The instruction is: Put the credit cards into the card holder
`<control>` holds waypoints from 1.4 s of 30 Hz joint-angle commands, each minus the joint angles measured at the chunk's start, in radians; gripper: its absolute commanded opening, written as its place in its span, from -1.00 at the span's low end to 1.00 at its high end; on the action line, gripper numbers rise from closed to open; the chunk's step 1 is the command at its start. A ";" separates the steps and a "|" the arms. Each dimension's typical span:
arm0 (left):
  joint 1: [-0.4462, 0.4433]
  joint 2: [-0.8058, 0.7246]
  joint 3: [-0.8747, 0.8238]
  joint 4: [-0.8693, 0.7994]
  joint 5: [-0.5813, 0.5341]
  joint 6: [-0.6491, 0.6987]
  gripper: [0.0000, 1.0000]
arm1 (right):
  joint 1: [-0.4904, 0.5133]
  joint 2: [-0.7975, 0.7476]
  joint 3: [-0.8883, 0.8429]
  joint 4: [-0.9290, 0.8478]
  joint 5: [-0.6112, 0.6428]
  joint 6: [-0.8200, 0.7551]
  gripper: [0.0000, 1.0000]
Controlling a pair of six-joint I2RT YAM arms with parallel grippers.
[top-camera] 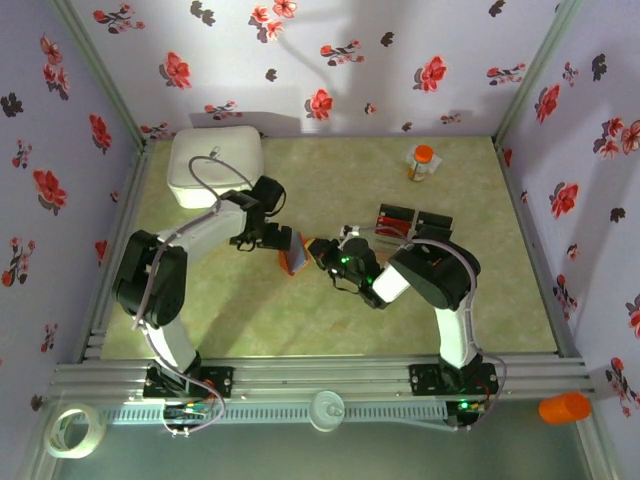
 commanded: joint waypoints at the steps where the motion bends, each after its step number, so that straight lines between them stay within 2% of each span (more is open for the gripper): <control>1: -0.010 0.027 -0.018 0.011 0.001 0.018 1.00 | 0.016 0.010 -0.019 0.054 0.078 -0.017 -1.00; 16: -0.023 0.056 -0.013 0.022 0.006 0.022 0.99 | 0.100 0.011 -0.068 0.029 0.267 0.017 -0.94; 25: -0.025 0.061 -0.026 0.041 -0.016 0.043 1.00 | 0.112 -0.068 -0.087 -0.044 0.308 -0.026 -0.22; 30: -0.023 0.056 -0.025 0.050 -0.030 0.064 1.00 | 0.111 -0.154 -0.105 -0.135 0.346 -0.061 -0.02; 35: -0.023 0.045 -0.031 0.061 -0.030 0.075 1.00 | 0.111 -0.249 -0.097 -0.266 0.356 -0.117 0.02; 42: -0.023 0.024 -0.051 0.083 -0.029 0.081 1.00 | 0.112 -0.295 -0.012 -0.464 0.290 -0.199 -0.04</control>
